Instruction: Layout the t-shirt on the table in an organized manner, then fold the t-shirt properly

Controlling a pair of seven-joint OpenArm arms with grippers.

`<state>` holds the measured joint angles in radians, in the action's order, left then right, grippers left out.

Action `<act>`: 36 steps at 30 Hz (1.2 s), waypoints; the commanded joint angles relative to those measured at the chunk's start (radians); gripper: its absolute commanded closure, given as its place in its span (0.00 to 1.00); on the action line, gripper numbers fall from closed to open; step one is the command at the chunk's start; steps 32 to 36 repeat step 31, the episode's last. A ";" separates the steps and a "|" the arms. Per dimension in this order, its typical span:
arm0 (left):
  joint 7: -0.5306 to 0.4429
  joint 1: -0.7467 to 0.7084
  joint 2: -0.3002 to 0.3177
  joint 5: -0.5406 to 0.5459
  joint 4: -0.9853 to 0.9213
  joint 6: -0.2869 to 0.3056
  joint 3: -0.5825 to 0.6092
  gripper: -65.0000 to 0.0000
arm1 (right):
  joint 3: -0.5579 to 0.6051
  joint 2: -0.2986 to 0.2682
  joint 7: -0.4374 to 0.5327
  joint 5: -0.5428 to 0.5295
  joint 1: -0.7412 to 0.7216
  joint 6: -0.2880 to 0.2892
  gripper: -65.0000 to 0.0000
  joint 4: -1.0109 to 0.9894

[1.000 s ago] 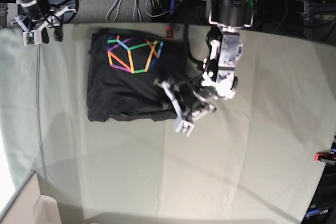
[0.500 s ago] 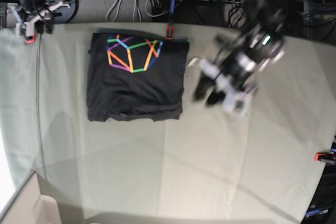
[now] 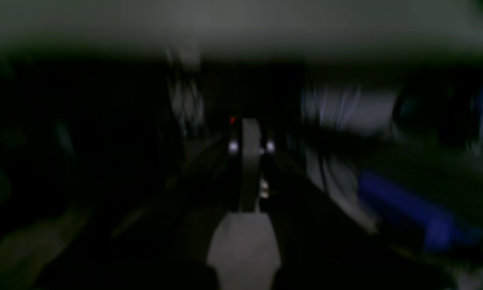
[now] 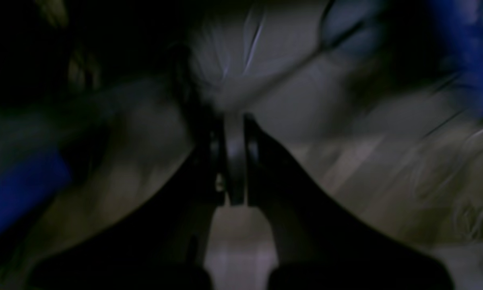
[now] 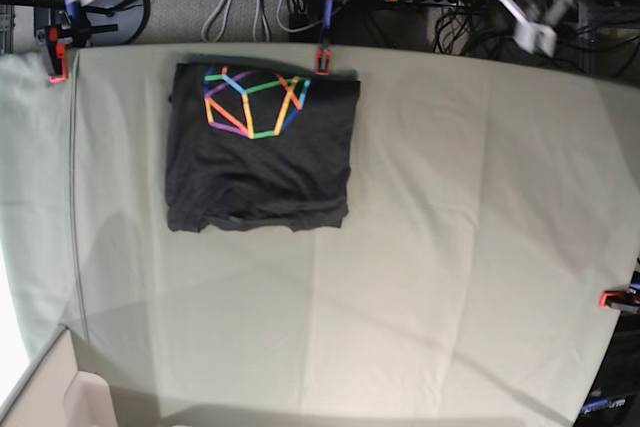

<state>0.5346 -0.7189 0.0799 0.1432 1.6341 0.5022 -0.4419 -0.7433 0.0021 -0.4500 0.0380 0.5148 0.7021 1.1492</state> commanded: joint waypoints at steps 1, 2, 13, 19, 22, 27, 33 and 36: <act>-0.005 -0.008 0.001 -0.032 -0.054 0.003 0.002 1.00 | 0.031 -0.029 0.021 -0.013 -0.018 -0.004 1.00 -0.047; -0.008 0.005 -0.007 -0.073 -0.131 0.003 0.002 1.00 | 0.063 -0.046 0.038 -0.013 -0.040 -0.004 1.00 -0.120; -0.606 0.451 0.037 -0.319 -1.280 -0.006 -0.004 1.00 | 0.334 -0.077 0.681 -0.010 -0.141 -0.124 1.00 -0.659; -0.845 0.612 0.073 -0.327 -1.618 -0.228 0.007 1.00 | 0.506 -0.075 1.037 -0.013 -0.264 -0.723 1.00 -1.052; -0.815 0.626 0.068 -0.365 -1.598 -0.353 0.074 1.00 | 0.540 -0.049 1.098 -0.013 -0.304 -0.839 1.00 -1.135; -0.747 0.664 0.036 -0.373 -1.587 -0.386 0.120 1.00 | 0.543 -0.011 1.057 -0.011 -0.301 -0.855 1.00 -1.116; -0.747 0.671 0.018 -0.379 -1.587 -0.389 0.122 1.00 | 0.545 -0.011 1.054 -0.011 -0.293 -0.853 1.00 -1.118; -0.747 0.671 0.018 -0.379 -1.587 -0.389 0.122 1.00 | 0.545 -0.011 1.054 -0.011 -0.293 -0.853 1.00 -1.118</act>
